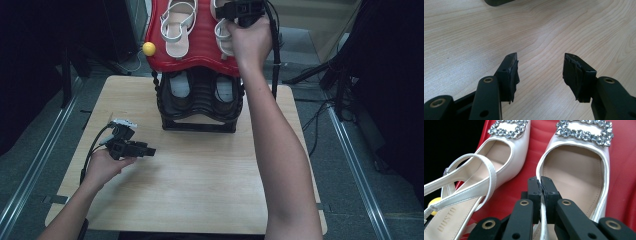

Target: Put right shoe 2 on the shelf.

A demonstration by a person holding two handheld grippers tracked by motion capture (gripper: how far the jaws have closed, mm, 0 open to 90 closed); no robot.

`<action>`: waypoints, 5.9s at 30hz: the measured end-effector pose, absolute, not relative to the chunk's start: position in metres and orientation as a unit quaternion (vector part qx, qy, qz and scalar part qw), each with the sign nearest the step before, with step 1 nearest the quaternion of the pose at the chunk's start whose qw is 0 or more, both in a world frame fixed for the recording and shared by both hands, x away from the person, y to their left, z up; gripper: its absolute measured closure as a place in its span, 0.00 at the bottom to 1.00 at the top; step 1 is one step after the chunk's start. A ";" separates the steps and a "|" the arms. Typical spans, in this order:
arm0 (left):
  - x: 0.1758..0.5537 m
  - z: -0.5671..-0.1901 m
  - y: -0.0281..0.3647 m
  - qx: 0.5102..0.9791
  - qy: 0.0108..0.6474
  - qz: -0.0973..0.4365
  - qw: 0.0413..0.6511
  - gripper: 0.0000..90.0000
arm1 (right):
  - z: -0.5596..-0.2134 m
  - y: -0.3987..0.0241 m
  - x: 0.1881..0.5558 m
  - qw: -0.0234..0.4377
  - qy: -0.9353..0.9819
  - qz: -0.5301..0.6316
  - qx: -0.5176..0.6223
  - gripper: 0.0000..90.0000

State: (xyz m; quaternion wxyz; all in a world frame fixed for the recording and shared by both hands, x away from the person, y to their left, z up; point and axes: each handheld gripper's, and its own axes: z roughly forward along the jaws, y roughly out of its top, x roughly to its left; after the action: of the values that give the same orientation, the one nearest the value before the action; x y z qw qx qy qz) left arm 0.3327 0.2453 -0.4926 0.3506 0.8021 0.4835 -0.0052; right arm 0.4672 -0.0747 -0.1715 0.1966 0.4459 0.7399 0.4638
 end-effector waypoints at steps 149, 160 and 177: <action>0.333 -0.496 0.239 0.809 0.475 -0.005 0.346 0.51 | -0.380 -0.231 0.408 0.126 0.705 0.470 0.516 0.47; 0.334 -0.496 0.239 0.809 0.476 -0.005 0.346 0.50 | -0.414 -0.220 0.391 0.104 0.708 0.475 0.512 0.48; 0.334 -0.497 0.239 0.805 0.477 -0.003 0.353 0.47 | -0.461 -0.215 0.367 0.080 0.721 0.458 0.514 0.48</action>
State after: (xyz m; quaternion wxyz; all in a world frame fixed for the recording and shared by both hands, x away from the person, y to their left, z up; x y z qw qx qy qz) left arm 0.3340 0.2388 -0.4967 0.3534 0.8050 0.4766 -0.0027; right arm 0.3671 -0.2147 -0.4614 0.0796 0.5135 0.7212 0.4580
